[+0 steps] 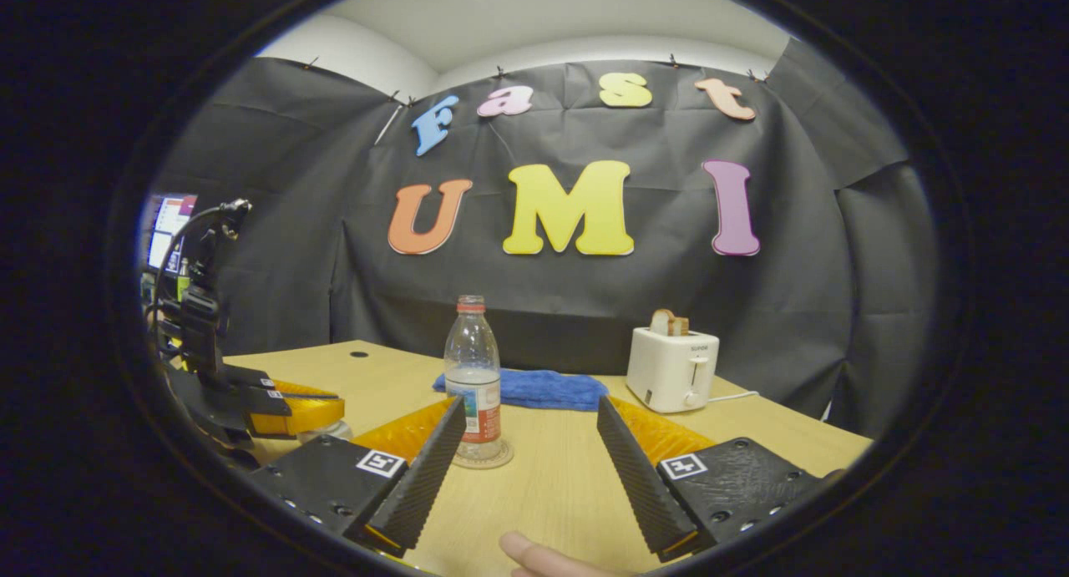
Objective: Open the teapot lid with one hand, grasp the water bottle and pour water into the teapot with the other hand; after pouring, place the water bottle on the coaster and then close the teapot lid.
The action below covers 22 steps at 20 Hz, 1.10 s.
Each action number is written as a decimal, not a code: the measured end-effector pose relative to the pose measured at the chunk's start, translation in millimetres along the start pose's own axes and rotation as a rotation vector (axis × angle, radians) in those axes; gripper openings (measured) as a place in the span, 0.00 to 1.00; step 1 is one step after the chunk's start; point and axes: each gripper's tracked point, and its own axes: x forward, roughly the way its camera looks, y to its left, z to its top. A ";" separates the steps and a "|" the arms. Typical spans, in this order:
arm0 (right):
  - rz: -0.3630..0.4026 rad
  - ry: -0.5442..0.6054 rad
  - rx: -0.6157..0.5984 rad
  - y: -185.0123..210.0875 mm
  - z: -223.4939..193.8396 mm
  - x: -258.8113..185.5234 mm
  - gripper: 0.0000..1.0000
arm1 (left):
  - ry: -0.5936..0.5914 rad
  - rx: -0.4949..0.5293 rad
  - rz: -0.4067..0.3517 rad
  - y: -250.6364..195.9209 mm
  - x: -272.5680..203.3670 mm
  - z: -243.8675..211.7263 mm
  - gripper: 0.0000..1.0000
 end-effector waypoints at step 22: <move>-0.101 0.026 -0.040 -23.0 34.5 -35.8 0.95 | -0.087 -0.205 0.220 18.4 -61.7 80.0 0.98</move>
